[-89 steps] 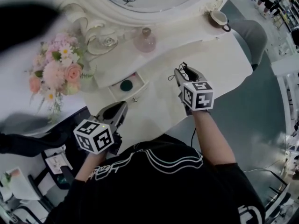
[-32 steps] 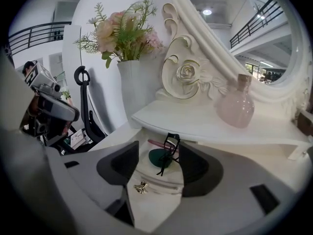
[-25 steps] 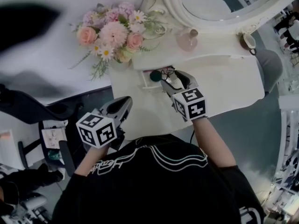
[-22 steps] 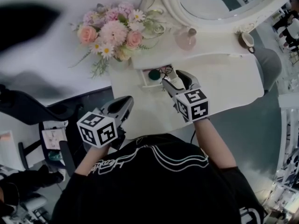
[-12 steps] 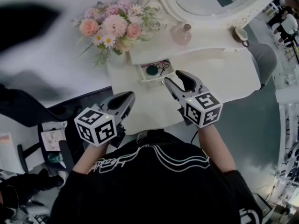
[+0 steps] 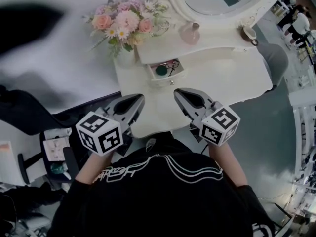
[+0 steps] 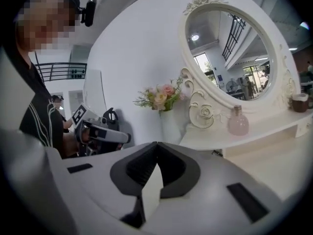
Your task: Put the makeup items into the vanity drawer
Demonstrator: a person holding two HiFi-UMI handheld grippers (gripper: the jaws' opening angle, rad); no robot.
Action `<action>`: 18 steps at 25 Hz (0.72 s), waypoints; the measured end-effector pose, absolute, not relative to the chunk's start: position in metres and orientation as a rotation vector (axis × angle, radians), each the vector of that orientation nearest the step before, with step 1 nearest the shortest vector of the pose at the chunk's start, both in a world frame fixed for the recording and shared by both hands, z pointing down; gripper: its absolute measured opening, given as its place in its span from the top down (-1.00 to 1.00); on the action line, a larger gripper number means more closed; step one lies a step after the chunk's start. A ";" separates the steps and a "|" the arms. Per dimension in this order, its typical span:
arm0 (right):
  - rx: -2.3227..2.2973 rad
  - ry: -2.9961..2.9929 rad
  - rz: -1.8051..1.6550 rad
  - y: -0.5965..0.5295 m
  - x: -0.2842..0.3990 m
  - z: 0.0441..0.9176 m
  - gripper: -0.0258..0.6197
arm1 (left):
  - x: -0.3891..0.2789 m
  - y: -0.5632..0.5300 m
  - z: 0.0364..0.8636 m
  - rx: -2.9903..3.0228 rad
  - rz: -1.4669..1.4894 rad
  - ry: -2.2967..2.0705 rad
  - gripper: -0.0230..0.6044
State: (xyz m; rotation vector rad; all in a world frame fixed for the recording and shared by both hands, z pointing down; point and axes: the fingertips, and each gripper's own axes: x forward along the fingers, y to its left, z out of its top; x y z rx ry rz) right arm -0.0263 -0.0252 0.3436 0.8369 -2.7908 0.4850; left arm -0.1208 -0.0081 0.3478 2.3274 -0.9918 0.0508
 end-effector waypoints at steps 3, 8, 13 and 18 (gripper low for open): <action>0.782 -2.839 0.502 -0.010 -0.032 0.337 0.84 | -0.118 -0.003 0.346 2.352 0.056 -0.976 0.85; 0.755 -2.883 0.531 0.002 -0.032 0.332 0.84 | -0.111 0.001 0.348 2.363 0.057 -0.949 0.85; 0.758 -2.884 0.532 0.005 -0.031 0.337 0.84 | -0.107 0.002 0.351 2.363 0.058 -0.934 0.85; 0.751 -2.880 0.545 0.003 -0.032 0.343 0.84 | -0.108 0.002 0.356 2.351 0.061 -0.938 0.85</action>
